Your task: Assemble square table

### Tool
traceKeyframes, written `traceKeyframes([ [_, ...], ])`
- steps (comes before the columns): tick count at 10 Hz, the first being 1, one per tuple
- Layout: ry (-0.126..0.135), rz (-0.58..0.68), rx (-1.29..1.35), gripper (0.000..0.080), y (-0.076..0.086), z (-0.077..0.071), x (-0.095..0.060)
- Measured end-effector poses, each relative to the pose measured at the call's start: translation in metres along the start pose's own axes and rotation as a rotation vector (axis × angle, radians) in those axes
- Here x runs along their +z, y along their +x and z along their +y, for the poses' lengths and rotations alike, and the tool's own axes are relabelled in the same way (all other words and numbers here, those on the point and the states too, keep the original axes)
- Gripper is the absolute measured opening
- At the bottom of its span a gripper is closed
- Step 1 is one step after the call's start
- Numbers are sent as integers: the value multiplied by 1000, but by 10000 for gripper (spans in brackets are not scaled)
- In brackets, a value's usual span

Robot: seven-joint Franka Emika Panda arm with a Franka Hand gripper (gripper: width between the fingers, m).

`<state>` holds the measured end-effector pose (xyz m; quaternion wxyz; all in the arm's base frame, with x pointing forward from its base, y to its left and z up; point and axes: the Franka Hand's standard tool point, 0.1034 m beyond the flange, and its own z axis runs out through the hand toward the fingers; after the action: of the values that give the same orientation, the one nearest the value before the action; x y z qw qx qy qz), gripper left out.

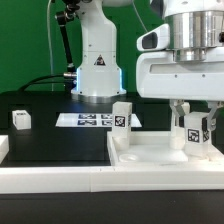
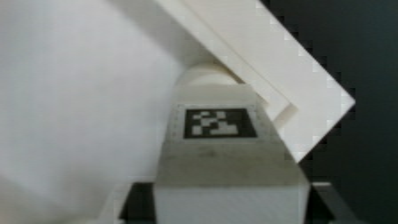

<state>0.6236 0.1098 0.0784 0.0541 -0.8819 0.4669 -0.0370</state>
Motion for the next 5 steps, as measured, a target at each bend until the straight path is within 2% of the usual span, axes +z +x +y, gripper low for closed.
traceKeyframes([
  [5,3,-13,427,290,-1,0,1],
])
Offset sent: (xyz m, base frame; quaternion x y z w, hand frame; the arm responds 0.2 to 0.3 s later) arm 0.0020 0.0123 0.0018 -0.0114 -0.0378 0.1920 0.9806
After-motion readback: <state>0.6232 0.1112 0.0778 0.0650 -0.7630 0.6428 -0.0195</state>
